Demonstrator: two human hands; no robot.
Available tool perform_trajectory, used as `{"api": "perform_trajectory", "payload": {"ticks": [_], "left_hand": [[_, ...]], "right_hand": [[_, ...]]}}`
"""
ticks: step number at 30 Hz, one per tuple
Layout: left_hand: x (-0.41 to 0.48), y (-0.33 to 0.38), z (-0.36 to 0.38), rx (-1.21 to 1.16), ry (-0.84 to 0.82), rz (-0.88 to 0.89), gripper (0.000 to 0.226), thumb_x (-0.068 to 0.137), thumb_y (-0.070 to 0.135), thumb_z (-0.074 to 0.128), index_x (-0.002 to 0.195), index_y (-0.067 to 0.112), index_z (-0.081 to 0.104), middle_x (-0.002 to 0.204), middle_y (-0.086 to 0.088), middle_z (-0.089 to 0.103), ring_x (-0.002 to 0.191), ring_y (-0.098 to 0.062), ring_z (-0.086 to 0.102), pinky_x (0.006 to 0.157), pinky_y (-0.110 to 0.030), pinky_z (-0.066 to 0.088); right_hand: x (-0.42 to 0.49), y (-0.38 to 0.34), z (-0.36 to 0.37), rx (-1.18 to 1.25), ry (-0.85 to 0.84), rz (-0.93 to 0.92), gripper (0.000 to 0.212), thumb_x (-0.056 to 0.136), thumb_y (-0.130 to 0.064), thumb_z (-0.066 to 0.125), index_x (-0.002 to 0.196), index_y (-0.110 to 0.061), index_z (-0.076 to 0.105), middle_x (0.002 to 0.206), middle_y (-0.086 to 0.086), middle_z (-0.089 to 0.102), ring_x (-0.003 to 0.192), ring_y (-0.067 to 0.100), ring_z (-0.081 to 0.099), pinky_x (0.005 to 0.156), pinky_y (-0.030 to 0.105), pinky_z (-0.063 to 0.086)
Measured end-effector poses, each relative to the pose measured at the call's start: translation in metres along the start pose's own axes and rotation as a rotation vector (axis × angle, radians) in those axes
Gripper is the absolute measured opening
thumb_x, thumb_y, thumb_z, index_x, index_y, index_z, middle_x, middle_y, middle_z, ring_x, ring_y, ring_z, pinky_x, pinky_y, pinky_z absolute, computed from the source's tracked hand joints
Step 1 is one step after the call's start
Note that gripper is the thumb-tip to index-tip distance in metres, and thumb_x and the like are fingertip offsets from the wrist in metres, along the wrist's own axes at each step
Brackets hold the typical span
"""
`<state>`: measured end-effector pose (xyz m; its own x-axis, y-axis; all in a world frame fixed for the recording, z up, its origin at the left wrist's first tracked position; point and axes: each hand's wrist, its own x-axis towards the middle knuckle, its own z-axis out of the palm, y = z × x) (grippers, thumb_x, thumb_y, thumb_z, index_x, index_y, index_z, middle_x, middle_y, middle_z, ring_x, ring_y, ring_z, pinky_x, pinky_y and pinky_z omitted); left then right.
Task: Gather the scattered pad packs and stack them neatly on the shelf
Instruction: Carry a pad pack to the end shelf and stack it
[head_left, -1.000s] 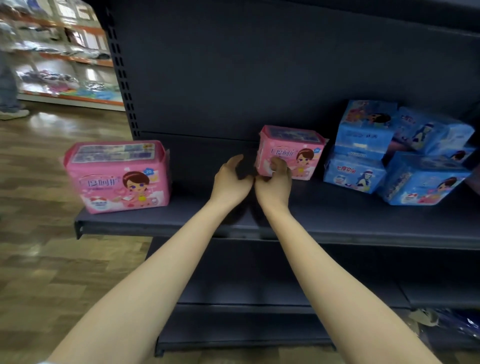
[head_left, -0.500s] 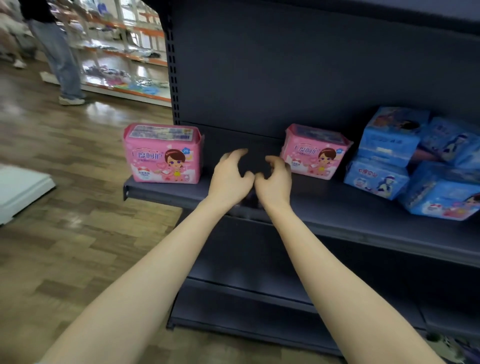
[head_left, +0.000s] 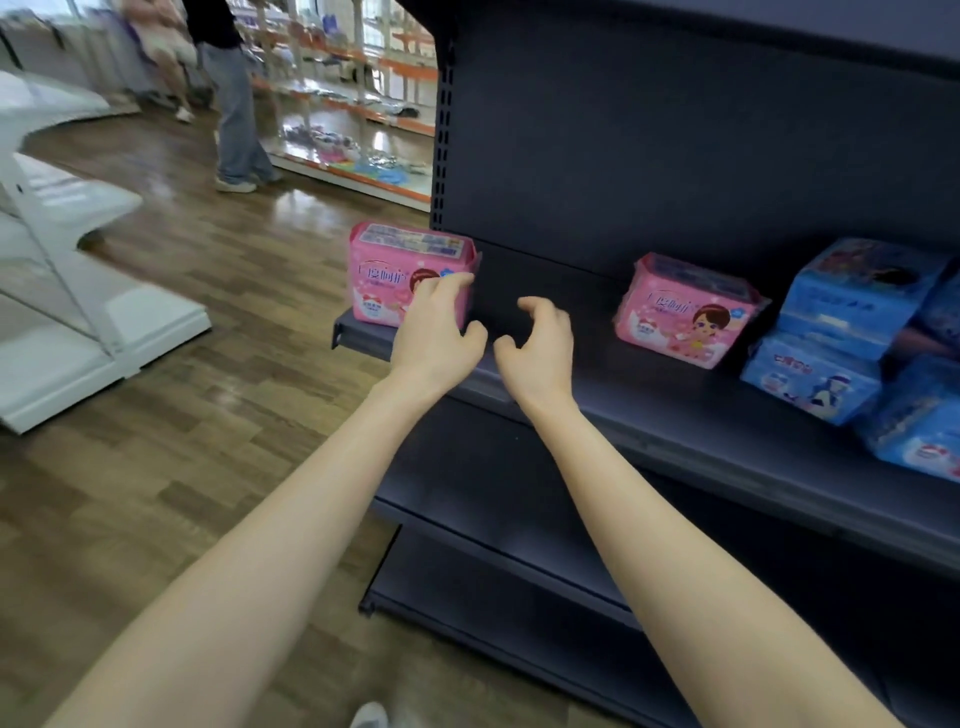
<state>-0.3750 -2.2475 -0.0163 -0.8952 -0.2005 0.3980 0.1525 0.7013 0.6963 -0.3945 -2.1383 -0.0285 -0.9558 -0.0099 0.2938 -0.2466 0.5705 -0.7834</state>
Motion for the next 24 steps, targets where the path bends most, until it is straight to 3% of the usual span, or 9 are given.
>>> {"api": "perform_trajectory", "payload": {"ticks": [5,13,18,24], "left_hand": [[0.008,-0.015,-0.027,0.062,0.086,-0.029,0.055,0.082,0.011,0.058,0.135,0.013,0.044,0.131,-0.01,0.045,0.12,-0.024,0.044,0.094,-0.029,0.036],[0.033,-0.042,-0.058,0.323,0.018,-0.051,0.065,0.082,0.019,0.062,0.141,0.016,0.033,0.147,-0.013,0.023,0.134,-0.035,0.024,0.107,-0.047,0.031],[0.057,-0.061,-0.061,0.472,-0.035,0.024,0.072,0.08,0.02,0.066,0.141,0.015,0.028,0.15,-0.016,0.015,0.134,-0.04,0.022,0.105,-0.052,0.031],[0.083,-0.079,-0.058,0.469,-0.131,0.051,0.075,0.077,0.021,0.069,0.14,0.015,0.029,0.148,-0.017,0.017,0.13,-0.043,0.028,0.1,-0.053,0.036]], "right_hand": [[0.003,-0.02,0.015,-0.066,-0.041,-0.077,0.05,0.084,-0.005,0.055,0.133,-0.009,0.043,0.138,0.011,0.038,0.127,0.026,0.036,0.093,0.021,0.026],[0.025,-0.049,0.046,-0.332,-0.09,-0.126,0.061,0.086,-0.013,0.056,0.141,-0.016,0.031,0.147,0.013,0.022,0.13,0.035,0.026,0.105,0.047,0.034],[0.041,-0.055,0.062,-0.484,-0.106,-0.118,0.065,0.088,-0.018,0.057,0.145,-0.021,0.025,0.152,0.013,0.013,0.131,0.038,0.024,0.106,0.048,0.031],[0.062,-0.054,0.08,-0.514,-0.127,-0.046,0.066,0.087,-0.018,0.059,0.144,-0.021,0.026,0.152,0.012,0.01,0.129,0.042,0.026,0.103,0.051,0.036]]}}
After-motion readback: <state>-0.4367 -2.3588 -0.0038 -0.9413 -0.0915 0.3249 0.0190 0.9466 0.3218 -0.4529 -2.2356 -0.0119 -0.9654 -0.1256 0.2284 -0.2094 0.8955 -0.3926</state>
